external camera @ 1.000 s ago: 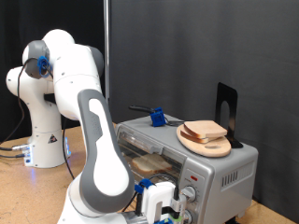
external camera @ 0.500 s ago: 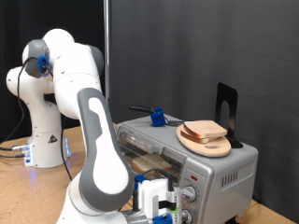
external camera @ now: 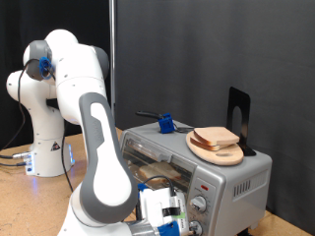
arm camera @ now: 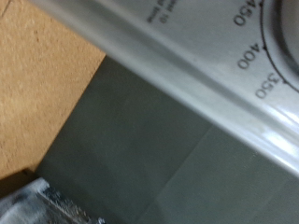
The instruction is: Make a piece of toast with the oven
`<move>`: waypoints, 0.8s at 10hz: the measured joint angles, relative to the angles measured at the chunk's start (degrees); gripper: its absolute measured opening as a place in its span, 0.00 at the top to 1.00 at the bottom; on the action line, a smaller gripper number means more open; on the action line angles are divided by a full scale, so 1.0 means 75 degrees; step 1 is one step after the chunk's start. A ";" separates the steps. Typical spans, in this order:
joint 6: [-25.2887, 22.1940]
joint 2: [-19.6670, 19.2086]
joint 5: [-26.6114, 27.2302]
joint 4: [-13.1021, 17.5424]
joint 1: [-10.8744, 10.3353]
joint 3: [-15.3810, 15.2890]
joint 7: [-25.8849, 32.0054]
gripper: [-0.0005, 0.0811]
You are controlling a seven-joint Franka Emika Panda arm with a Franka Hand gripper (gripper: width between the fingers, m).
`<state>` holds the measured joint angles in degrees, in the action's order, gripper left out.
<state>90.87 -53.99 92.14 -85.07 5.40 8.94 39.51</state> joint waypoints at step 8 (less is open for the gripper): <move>-0.0381 0.0459 -0.0007 -0.0153 0.0176 0.0115 -0.1304 0.91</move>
<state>88.02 -50.55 92.08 -86.22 6.72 9.81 29.73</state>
